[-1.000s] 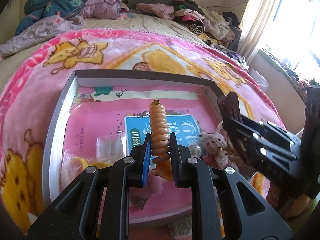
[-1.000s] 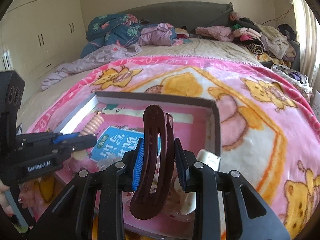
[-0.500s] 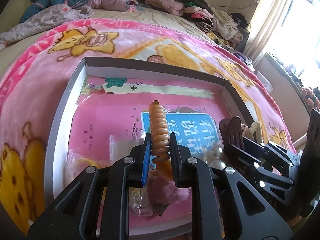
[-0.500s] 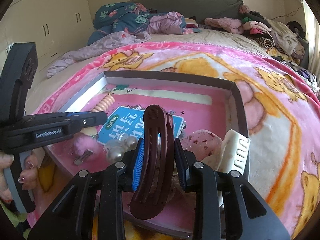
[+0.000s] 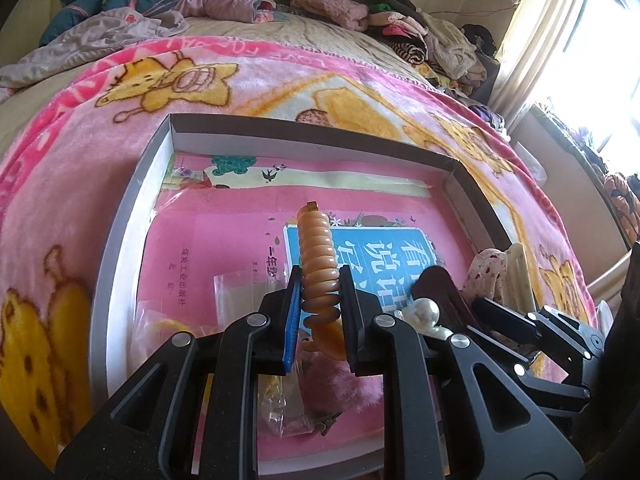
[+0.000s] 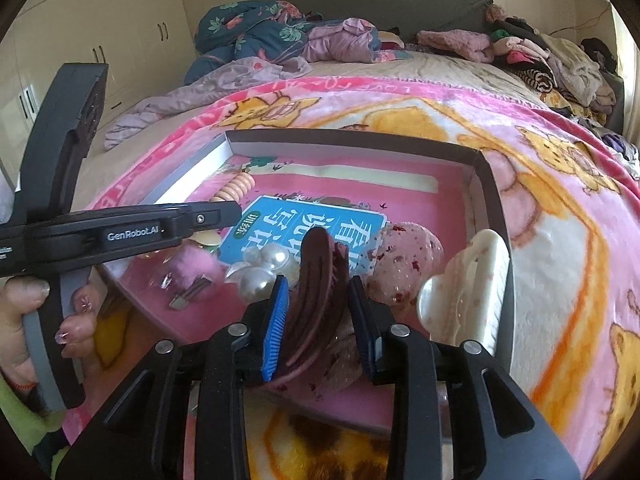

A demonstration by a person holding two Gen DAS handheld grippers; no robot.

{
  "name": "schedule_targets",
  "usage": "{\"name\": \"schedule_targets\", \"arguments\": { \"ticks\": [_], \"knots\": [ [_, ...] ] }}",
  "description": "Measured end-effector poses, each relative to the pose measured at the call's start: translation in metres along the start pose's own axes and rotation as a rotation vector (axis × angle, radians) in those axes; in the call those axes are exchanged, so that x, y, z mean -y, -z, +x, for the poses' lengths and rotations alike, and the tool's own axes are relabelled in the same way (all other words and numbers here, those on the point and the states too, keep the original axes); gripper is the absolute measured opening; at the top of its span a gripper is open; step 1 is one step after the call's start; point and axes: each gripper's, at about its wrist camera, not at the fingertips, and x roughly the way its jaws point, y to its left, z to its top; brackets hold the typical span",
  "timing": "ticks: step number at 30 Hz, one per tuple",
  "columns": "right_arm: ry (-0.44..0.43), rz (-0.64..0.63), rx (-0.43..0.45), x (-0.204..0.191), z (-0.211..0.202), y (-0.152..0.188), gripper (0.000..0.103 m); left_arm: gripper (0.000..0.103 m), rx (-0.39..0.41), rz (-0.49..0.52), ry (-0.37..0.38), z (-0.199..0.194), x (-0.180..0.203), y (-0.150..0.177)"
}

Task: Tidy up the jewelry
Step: 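Carry the maroon clip and spiral hair tie into the grey box and open both tools, then lift both tools out of the box back over the remaining jewelry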

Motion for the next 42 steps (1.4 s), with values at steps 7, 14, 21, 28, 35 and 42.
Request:
{"name": "schedule_targets", "arguments": {
  "ticks": [7, 14, 21, 28, 35, 42],
  "knots": [
    [0.009, 0.021, 0.002, 0.001, -0.014, 0.01, 0.04, 0.022, 0.006, 0.012, 0.009, -0.005, 0.006, 0.002],
    [0.036, 0.043, 0.022, 0.003, -0.036, 0.016, 0.052, 0.034, 0.036, 0.018, 0.023, -0.028, 0.016, 0.004],
    [0.055, 0.053, 0.06, -0.001, -0.061, 0.021, 0.07, 0.052, 0.07, 0.008, 0.018, -0.058, 0.019, 0.013],
    [0.058, 0.034, 0.079, -0.015, -0.079, 0.027, 0.074, 0.066, 0.101, 0.0, 0.003, -0.09, 0.013, 0.029],
    [0.044, 0.013, 0.085, -0.034, -0.087, 0.031, 0.078, 0.084, 0.123, 0.004, -0.03, -0.112, 0.006, 0.047],
    [0.023, -0.009, 0.066, -0.053, -0.084, 0.04, 0.078, 0.091, 0.134, -0.004, -0.082, -0.126, -0.01, 0.064]
  ]
}}
